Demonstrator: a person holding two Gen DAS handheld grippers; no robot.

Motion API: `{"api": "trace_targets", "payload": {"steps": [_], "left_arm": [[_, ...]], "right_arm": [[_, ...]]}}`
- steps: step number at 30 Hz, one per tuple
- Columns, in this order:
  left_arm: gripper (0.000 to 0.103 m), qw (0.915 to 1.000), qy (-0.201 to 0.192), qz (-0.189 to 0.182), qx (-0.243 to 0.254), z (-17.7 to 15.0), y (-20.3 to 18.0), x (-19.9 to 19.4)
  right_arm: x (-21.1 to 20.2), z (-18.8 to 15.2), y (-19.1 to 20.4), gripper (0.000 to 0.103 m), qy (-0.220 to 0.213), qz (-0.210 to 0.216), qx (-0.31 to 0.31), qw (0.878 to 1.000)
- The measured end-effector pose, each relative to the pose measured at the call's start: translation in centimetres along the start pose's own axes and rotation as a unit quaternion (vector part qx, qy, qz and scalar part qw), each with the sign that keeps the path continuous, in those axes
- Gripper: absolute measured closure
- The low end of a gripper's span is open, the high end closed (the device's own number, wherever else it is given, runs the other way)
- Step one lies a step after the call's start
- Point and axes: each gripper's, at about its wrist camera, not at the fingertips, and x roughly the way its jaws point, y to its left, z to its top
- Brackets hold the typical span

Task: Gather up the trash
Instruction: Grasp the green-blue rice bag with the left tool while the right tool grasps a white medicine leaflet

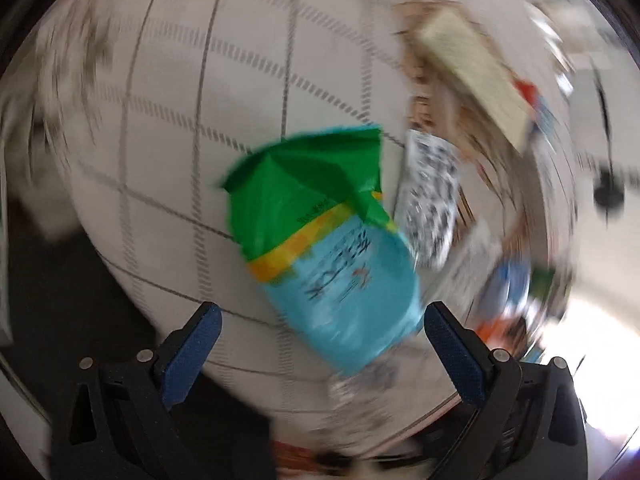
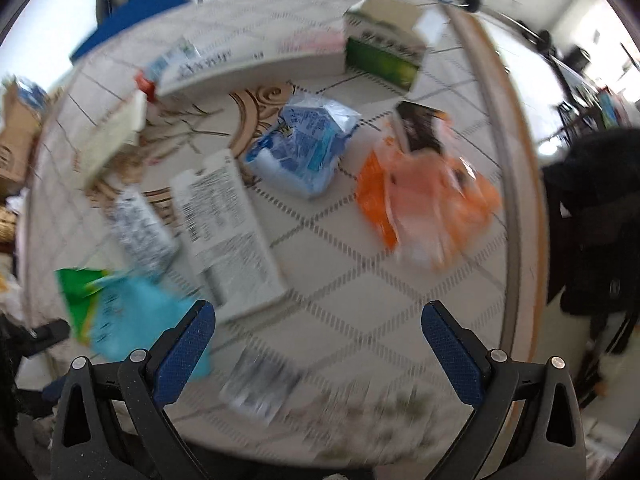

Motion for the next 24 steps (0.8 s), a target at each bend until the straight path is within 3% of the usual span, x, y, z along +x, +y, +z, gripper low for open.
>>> {"api": "trace_targets", "payload": {"steps": [4,6,7,9,11,13,16,18,22,24], "left_arm": [[0.000,0.9920,0.012,-0.002,-0.126,-0.3,-0.8,3.1],[0.000,0.9891,0.007,0.022,-0.146,-0.4,-1.7,4.2],[0.006,0.9881,0.007,0.043,-0.147,-0.4,-2.1,4.7],[0.008,0.9886,0.007,0.057,-0.139,-0.7,-2.5,4.9],[0.011,0.9914,-0.006,0.087,-0.098,-0.8,-2.8,4.2],[0.011,0.9905,-0.021,0.134,-0.022,-0.9,-3.5,3.3],[0.011,0.9697,-0.042,0.214,0.109,-1.8,-4.7,2.2],[0.010,0.9552,-0.051,0.234,0.174,-2.7,-5.3,1.6],[0.011,0.9395,-0.067,0.251,0.224,-3.1,-6.7,1.7],[0.011,0.9375,-0.075,0.253,0.227,-2.8,-8.4,1.7]], "right_arm": [[3.7,3.0,0.0,0.000,0.026,-0.002,-0.025,0.999],[4.8,3.8,0.2,0.000,0.037,0.004,-0.033,0.999],[5.1,4.1,0.3,0.000,0.040,0.007,-0.036,0.999],[5.8,4.7,0.6,0.000,0.049,0.019,-0.044,0.998],[6.3,5.1,1.0,0.000,0.053,0.031,-0.049,0.997],[6.9,5.3,2.1,0.000,0.058,0.045,-0.067,0.995],[7.7,5.5,4.2,0.000,0.062,0.058,-0.085,0.993],[8.3,5.8,5.4,0.000,0.060,0.063,-0.093,0.992],[9.5,6.2,8.1,0.001,0.062,0.051,-0.119,0.990],[9.9,6.3,9.2,0.002,0.058,0.028,-0.139,0.988]]}}
